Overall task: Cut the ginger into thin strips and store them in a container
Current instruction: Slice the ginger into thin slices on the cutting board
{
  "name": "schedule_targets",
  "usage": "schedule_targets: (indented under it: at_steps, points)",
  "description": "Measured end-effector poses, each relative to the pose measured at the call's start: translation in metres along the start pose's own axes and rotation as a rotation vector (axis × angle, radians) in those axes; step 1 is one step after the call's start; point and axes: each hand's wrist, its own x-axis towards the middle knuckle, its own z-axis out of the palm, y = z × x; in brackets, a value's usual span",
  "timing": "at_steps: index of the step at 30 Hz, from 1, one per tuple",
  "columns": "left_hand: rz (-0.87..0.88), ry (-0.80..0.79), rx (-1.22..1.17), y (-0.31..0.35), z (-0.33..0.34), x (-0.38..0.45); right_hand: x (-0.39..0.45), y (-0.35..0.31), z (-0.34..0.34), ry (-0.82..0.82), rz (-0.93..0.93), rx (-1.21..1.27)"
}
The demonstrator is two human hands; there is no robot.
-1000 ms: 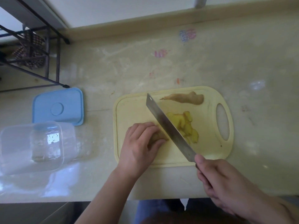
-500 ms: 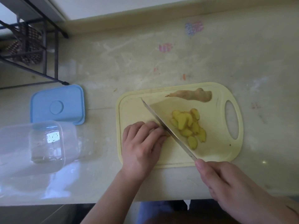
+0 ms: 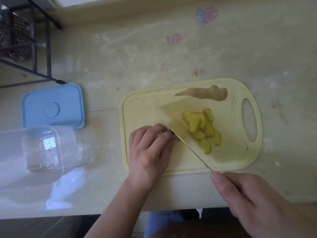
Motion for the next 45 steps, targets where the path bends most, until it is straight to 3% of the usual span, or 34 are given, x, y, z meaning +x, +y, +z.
schedule_targets:
  at_steps: [7,20,45]
  points:
    - [0.008,-0.025,0.006,-0.001,-0.001,0.001,-0.004,-0.010,0.001,-0.004,0.072,0.031]
    - [0.001,-0.009,0.012,-0.001,0.000,0.001,0.046,-0.021,0.008,0.033,-0.054,0.023]
    - [0.005,-0.008,0.011,-0.001,-0.001,0.000,0.012,-0.013,-0.003,-0.005,-0.037,-0.016]
